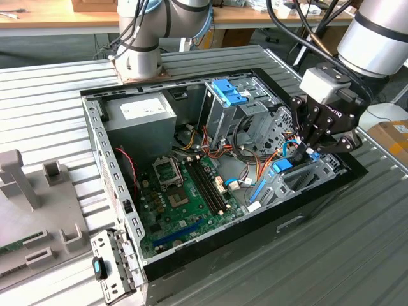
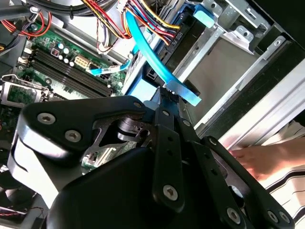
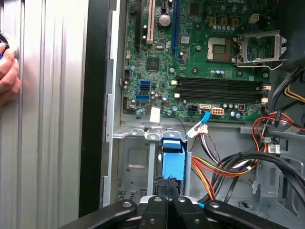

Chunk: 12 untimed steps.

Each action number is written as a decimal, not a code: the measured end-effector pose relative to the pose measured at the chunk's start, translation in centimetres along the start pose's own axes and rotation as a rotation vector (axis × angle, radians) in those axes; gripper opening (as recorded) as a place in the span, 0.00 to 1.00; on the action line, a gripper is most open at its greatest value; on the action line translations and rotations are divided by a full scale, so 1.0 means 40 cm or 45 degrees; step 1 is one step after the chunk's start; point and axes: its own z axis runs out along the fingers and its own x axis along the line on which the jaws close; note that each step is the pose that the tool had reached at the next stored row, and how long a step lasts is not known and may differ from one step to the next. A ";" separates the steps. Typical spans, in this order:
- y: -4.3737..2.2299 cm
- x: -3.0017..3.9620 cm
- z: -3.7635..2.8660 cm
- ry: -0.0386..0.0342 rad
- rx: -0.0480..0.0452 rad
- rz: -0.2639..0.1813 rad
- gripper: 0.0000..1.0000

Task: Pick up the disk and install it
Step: 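Insert the second disk wire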

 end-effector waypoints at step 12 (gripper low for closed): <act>0.024 0.028 -0.018 0.0289 0.005 -0.014 0.11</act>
